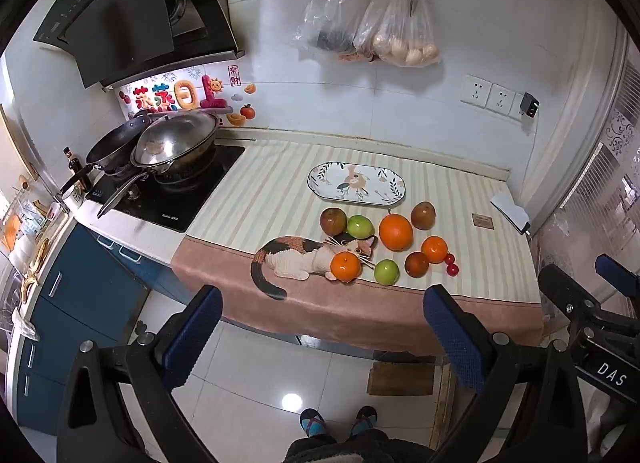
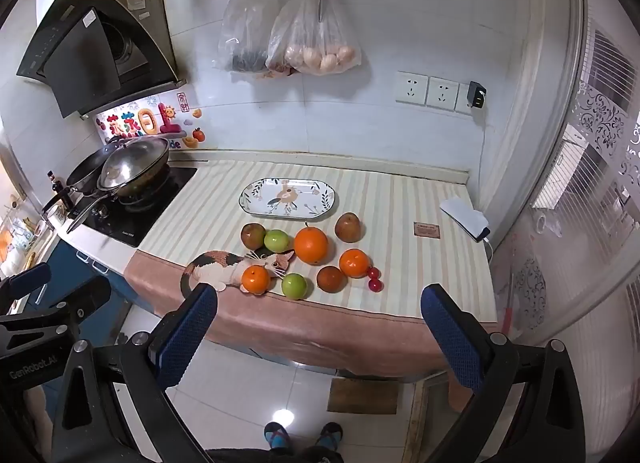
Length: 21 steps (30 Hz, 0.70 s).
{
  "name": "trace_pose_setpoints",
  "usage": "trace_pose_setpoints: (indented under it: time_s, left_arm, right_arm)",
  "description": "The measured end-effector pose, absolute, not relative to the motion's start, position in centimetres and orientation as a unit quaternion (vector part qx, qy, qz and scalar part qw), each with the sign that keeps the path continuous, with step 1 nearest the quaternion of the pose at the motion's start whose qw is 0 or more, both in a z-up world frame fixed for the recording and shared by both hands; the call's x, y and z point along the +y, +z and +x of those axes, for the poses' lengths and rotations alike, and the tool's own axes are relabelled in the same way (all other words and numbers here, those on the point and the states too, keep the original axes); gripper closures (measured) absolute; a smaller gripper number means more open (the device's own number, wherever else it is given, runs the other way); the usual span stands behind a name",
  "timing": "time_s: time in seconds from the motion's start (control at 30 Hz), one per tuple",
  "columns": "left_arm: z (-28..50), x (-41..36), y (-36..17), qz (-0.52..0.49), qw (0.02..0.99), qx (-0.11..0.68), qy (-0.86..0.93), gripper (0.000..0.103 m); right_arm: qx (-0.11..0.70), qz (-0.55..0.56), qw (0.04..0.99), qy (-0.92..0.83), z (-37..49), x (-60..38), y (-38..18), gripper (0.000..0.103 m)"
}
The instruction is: Organize fruits
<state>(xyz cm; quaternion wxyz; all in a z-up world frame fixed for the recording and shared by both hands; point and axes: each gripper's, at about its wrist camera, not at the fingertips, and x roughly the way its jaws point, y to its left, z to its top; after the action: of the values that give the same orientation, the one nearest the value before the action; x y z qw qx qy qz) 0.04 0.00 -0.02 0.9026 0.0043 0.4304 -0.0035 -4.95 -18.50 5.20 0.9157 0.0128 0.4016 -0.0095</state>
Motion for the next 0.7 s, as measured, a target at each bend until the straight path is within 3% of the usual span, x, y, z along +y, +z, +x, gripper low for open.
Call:
trace_pose_setpoints:
  time_s: [0.7]
  left_arm:
    - [0.0,0.1,0.0,0.005,0.906,0.423,-0.002,0.0]
  right_arm:
    - [0.405,0.016,0.914,-0.001,-3.3,-17.5,4.6,0.0]
